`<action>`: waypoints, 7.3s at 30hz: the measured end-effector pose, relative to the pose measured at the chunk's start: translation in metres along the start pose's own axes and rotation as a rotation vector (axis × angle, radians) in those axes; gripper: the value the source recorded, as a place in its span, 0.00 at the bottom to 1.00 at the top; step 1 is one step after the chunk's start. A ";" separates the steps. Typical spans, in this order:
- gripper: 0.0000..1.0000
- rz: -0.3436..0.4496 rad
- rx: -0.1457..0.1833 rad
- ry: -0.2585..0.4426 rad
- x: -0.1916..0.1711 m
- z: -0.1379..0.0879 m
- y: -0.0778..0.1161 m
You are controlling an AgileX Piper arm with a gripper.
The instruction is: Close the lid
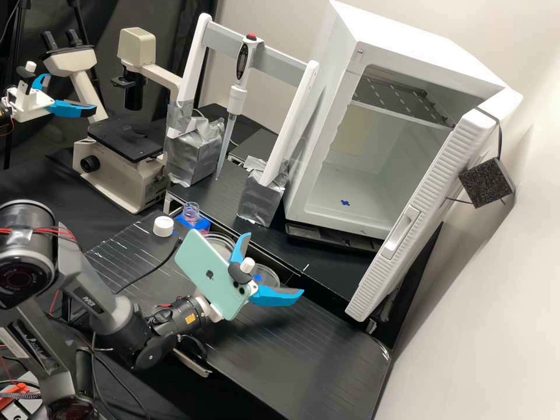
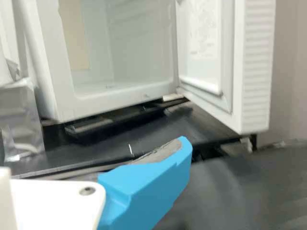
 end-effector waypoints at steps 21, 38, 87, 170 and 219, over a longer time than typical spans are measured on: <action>1.00 -0.055 -0.041 -0.057 -0.006 0.016 -0.011; 1.00 -0.068 -0.108 -0.065 -0.005 0.019 -0.012; 0.00 -0.020 -0.171 -0.081 0.004 0.016 -0.024; 0.00 -0.313 -0.170 0.329 -0.021 -0.044 -0.044; 0.00 -0.260 -0.127 0.263 -0.017 -0.037 -0.038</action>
